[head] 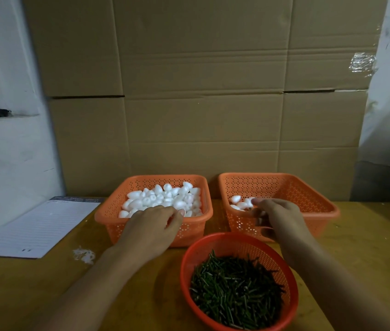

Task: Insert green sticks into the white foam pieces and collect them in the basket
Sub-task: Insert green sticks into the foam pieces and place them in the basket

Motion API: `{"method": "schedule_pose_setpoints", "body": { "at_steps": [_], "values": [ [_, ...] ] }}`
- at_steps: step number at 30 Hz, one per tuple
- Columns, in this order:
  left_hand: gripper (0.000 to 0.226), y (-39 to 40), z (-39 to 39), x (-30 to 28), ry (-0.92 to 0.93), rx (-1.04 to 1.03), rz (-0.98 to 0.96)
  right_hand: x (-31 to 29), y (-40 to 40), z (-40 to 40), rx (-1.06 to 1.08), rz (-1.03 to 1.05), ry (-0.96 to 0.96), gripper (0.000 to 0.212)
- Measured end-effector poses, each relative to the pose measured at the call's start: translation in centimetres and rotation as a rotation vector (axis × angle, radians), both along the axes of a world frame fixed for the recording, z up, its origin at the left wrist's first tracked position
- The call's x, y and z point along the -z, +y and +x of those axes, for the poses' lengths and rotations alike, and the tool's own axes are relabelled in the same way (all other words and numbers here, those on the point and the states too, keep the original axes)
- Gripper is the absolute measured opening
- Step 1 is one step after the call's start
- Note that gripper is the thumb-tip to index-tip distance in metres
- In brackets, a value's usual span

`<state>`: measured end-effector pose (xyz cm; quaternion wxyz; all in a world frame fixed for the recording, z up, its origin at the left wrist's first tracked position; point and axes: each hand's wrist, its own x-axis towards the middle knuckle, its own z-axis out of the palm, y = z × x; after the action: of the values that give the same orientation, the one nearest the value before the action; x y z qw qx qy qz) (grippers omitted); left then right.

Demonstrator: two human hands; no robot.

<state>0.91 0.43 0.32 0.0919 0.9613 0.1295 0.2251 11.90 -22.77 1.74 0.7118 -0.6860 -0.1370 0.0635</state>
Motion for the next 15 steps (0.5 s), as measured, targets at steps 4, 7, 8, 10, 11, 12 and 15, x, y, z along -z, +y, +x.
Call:
{"method": "schedule_pose_setpoints", "body": {
  "at_steps": [4,7,8,10,11,12,15],
  "values": [
    [0.051,0.0,0.0,-0.4,-0.011,0.001,-0.073,-0.5,0.6,-1.2,-0.230,-0.171,-0.102,0.017],
    [0.049,0.3,0.3,-0.8,-0.016,-0.011,-0.159,-0.8,0.8,-1.9,-0.418,-0.319,-0.147,0.017],
    [0.047,0.4,0.5,-1.0,-0.008,-0.018,-0.185,-0.9,0.8,-2.1,-0.493,-0.364,-0.149,0.017],
    [0.040,0.9,1.0,-1.4,0.050,-0.023,-0.208,-0.8,0.9,-2.4,-0.598,-0.459,-0.171,0.016],
    [0.035,1.2,1.3,-1.6,0.089,-0.027,-0.201,-0.7,1.0,-2.6,-0.609,-0.511,-0.201,0.016],
    [0.030,1.5,1.6,-1.9,0.119,-0.028,-0.193,-0.6,1.1,-2.6,-0.600,-0.563,-0.238,0.017],
    [0.022,2.7,2.6,-2.9,0.156,-0.020,-0.203,-0.6,1.4,-2.8,-0.592,-0.641,-0.307,0.018]
  ]
}}
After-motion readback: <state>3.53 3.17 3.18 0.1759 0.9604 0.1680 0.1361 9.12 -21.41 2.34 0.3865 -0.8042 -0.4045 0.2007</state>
